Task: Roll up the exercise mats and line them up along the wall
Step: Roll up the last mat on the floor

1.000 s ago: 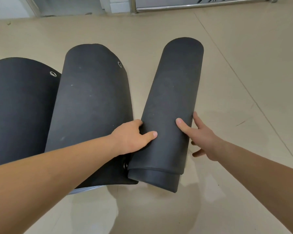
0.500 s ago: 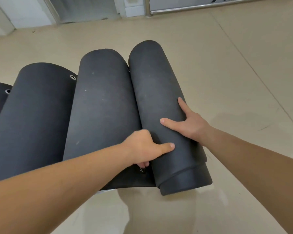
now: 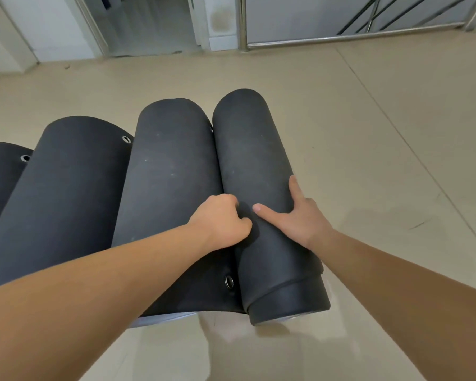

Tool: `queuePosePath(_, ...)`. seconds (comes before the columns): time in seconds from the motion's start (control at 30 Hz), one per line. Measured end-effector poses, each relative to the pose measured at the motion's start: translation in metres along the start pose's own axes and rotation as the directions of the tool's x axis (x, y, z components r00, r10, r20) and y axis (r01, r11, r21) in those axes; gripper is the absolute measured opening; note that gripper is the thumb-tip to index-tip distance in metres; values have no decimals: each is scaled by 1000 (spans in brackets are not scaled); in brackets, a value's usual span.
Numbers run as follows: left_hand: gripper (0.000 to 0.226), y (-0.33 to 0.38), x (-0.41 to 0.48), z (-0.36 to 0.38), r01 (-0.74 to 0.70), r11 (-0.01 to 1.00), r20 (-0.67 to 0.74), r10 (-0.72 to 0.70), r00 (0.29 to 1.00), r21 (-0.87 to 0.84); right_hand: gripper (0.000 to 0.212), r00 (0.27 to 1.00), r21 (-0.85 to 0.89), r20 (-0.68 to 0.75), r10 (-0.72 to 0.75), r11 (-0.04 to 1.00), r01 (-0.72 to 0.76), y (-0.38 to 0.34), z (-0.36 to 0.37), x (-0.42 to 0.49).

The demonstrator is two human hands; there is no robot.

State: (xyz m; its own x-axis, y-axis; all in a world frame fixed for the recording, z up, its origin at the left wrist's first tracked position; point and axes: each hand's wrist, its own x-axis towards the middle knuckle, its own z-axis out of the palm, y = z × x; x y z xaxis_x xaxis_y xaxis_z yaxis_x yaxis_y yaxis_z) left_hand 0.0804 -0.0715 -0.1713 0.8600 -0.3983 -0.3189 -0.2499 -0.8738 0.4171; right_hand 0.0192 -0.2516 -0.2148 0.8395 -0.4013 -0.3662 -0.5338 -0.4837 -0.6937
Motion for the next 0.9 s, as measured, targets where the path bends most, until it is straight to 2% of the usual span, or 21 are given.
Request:
queuePosePath(0.17, 32, 4, 1, -1, -16, 1000, -54, 16, 998, 5, 98, 996, 70, -61, 59, 996, -55, 27, -29, -3)
queuePosePath(0.3, 30, 8, 2, 4, -12, 1000, -49, 13, 999, 21, 65, 998, 91, 50, 30, 995, -35, 43, -30, -13)
queuePosePath(0.37, 27, 10, 4, 5, -16, 1000, -50, 17, 999, 25, 71, 1000, 68, 27, 0, 998, -2, 41, -29, -13)
queuePosePath(0.47, 27, 12, 7, 4, -34, 999, -71, 36, 997, 34, 79, 997, -2, -78, 28, 1000, -28, 33, -35, -10)
queuePosePath(0.6, 34, 6, 9, -3, -103, 993, -10, 104, 995, 63, 48, 995, -86, -94, -27, 996, 19, 32, -49, -9)
queuePosePath(0.7, 39, 6, 6, -39, -189, 963, 121, 168, 978, 191, 39, 997, -201, 28, -65, 977, 70, 4, -72, -7)
queuePosePath(0.77, 40, 9, 1, -72, -191, 951, 172, 151, 973, 242, 39, 991, -276, 121, -62, 957, 93, -27, -89, -9)
queuePosePath(0.83, 41, 13, -17, -105, -148, 967, 187, 109, 976, 207, 43, 984, -312, 160, -78, 942, 125, -64, -106, -17)
queuePosePath(0.9, 48, 20, -49, -142, -90, 990, 195, 68, 979, 111, 46, 975, -275, 196, -103, 949, 155, -112, -126, -37)
